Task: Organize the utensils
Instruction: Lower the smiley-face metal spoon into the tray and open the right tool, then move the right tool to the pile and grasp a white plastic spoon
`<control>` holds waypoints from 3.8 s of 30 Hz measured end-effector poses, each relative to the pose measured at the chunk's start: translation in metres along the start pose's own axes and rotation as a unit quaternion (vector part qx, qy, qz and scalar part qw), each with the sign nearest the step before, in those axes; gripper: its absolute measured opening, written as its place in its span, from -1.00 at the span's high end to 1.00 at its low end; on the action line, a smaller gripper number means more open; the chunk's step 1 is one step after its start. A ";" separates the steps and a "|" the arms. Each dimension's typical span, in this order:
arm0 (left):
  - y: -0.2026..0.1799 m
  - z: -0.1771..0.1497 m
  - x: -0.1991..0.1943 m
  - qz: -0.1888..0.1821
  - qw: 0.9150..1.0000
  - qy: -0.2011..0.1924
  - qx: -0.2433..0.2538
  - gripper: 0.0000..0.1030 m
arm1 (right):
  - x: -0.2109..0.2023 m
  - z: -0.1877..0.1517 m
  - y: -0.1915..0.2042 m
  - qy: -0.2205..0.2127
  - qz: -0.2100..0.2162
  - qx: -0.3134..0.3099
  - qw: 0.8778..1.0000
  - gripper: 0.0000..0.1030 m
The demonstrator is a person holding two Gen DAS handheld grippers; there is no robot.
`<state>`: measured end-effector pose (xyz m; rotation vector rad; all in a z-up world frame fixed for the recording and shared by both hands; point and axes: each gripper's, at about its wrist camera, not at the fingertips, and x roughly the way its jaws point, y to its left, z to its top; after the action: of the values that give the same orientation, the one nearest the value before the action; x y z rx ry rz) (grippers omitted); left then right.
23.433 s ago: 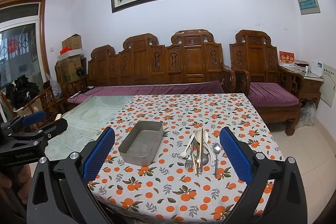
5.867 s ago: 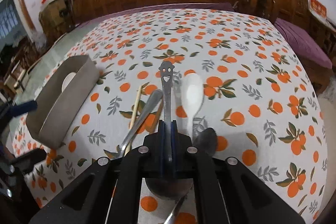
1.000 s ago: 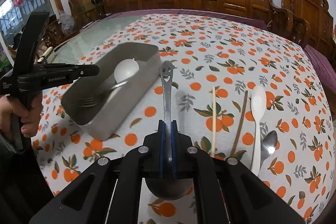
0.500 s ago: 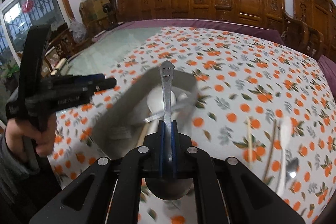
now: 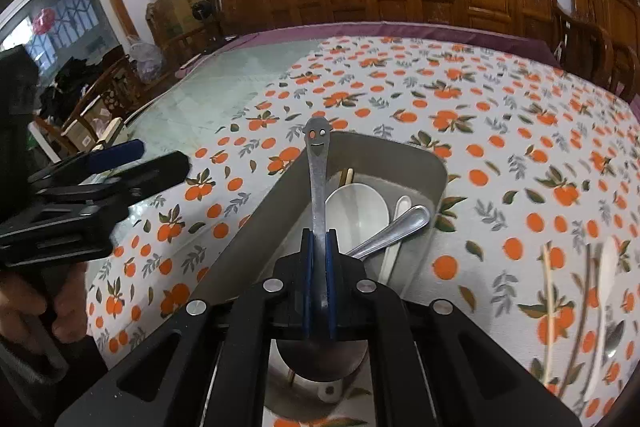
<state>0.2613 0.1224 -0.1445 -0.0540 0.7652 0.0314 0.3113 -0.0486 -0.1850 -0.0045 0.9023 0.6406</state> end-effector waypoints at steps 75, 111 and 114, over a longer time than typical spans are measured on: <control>-0.151 -0.035 -0.018 -0.101 0.990 -0.013 0.098 -0.79 | -0.072 -0.079 -0.195 0.017 -0.163 0.023 0.986 0.52; -0.283 -0.059 0.061 -0.093 0.982 0.106 0.128 -0.79 | -0.132 -0.084 -0.274 -0.052 -0.143 0.130 0.980 0.83; -0.297 -0.065 0.075 -0.073 0.979 0.119 0.145 -0.77 | -0.133 -0.084 -0.274 -0.055 -0.139 0.131 0.980 0.83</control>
<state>0.2852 -0.1775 -0.2322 0.1665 0.9961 -0.2309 0.3334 -0.3622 -0.2115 0.1368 0.8545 0.2562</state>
